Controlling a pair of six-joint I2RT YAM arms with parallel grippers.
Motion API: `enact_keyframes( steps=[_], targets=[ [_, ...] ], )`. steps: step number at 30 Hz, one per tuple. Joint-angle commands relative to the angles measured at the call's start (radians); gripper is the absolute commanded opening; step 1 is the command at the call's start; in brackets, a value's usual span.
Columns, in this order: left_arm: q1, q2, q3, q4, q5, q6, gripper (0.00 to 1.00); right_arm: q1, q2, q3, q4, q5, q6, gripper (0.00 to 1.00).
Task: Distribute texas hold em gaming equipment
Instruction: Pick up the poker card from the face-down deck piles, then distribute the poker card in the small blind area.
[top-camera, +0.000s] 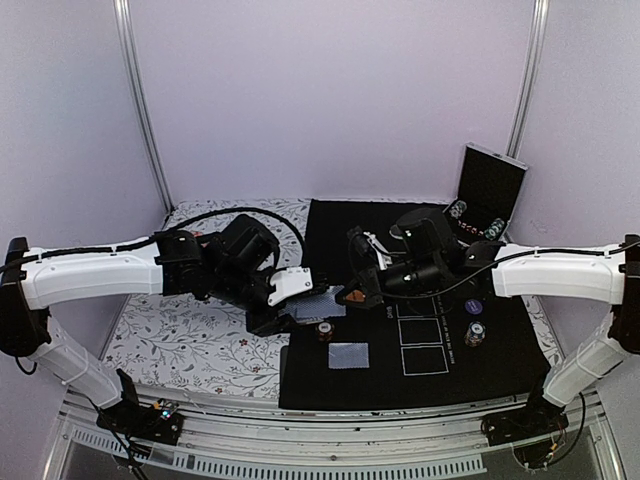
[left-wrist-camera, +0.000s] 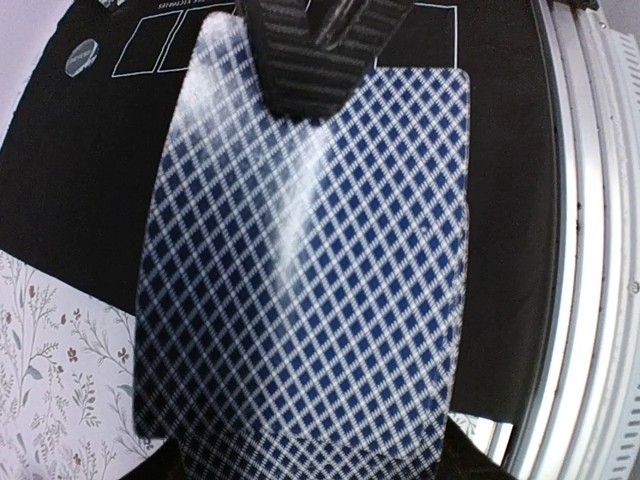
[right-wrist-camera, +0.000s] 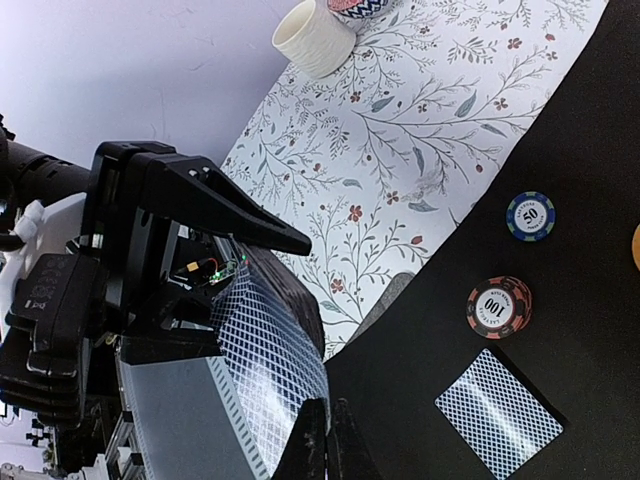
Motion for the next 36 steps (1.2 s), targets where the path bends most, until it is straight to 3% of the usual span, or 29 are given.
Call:
enact_keyframes(
  steps=[1,15,20,27,36],
  targets=[
    [0.010,-0.019,-0.002,0.024,0.008,0.006,0.56,0.000,-0.048,0.003,-0.036,0.032,-0.011,0.02],
    [0.010,-0.015,-0.002,0.024,0.010,0.006,0.56,-0.002,-0.146,0.030,-0.139,0.093,-0.040,0.02],
    [0.010,-0.014,-0.002,0.024,0.011,0.006,0.56,-0.061,-0.209,0.045,-0.195,0.104,-0.055,0.02],
    [0.010,-0.018,-0.003,0.022,0.013,0.004,0.57,-0.327,-0.323,0.018,-0.398,0.169,-0.071,0.02],
    [0.010,-0.011,-0.002,0.024,0.021,0.005,0.57,-0.727,-0.381,-0.116,-0.457,0.205,-0.158,0.02]
  ],
)
